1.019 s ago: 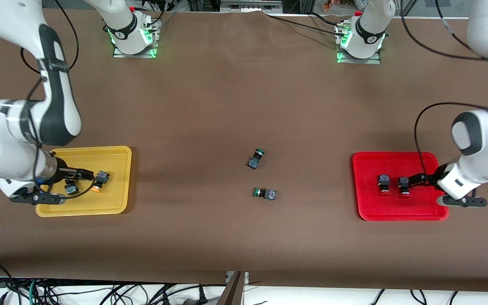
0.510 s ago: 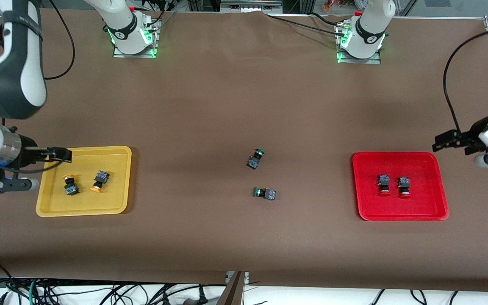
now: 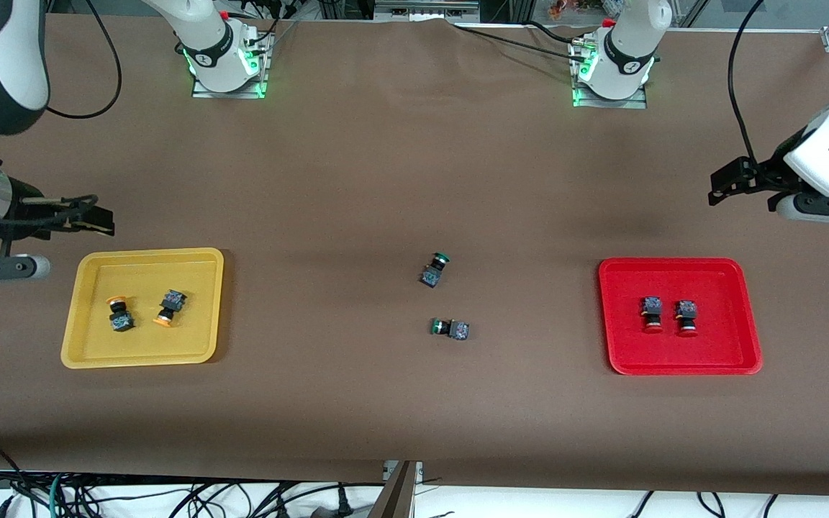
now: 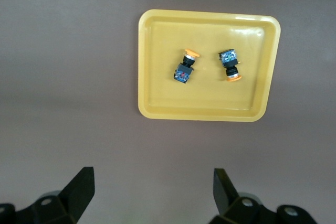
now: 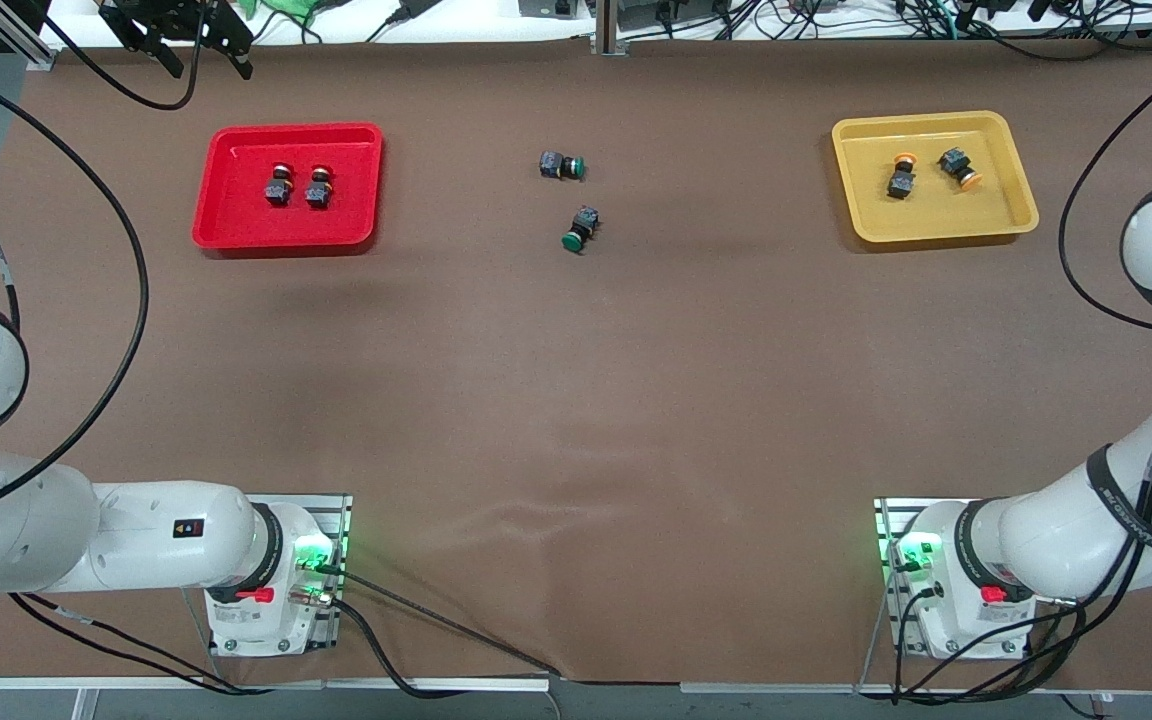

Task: Place red and yellow buttons in trays

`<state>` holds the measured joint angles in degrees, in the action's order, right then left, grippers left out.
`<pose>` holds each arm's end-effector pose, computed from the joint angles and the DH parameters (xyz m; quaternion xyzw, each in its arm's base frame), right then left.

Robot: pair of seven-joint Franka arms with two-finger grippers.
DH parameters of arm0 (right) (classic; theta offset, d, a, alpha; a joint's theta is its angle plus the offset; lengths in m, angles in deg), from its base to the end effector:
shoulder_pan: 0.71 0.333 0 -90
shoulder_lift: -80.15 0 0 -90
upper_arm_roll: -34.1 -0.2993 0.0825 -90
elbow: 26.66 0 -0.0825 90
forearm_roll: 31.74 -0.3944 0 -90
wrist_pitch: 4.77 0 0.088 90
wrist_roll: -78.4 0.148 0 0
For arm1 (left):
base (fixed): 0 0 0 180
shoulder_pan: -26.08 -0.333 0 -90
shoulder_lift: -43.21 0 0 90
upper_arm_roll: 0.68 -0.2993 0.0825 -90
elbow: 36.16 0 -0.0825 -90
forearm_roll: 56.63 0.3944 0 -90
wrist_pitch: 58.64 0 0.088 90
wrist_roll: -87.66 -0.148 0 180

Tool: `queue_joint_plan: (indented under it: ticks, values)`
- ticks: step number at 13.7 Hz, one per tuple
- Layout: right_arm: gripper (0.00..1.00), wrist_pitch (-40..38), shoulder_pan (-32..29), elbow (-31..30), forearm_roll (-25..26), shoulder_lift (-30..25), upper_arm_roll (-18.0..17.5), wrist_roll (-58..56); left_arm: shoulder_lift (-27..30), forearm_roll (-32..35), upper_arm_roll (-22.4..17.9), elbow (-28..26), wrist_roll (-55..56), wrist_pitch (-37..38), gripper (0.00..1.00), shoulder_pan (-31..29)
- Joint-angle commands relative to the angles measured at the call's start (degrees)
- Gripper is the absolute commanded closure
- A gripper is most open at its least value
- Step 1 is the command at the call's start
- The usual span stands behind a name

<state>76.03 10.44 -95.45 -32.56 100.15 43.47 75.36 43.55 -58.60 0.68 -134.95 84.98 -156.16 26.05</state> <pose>0.6372 0.0387 0.5204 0.9965 0.0456 -0.0676 0.0203 0.5683 -0.0179 0.5071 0.9993 -0.0326 -0.0079 0.0170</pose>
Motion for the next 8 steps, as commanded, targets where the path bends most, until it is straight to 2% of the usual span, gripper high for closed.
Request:
queue_joint_plan:
  ticks: [1,4,8]
  values:
    - [0.0,0.32,-3.32,-7.49,-0.76,-8.46,-1.54,-0.65,1.15,1.09,-7.83,1.57,0.39,2.5,0.0,7.56]
    - [0.0,1.29,-3.77,-13.73,-0.32,-13.83,-1.63,-0.65,0.8,1.09,-8.47,4.14,0.04,4.35,0.0,7.67]
    - [0.0,1.64,-3.68,-14.27,-0.06,-14.98,-3.21,-0.65,0.54,1.26,-8.39,4.31,-0.31,8.13,0.0,7.5]
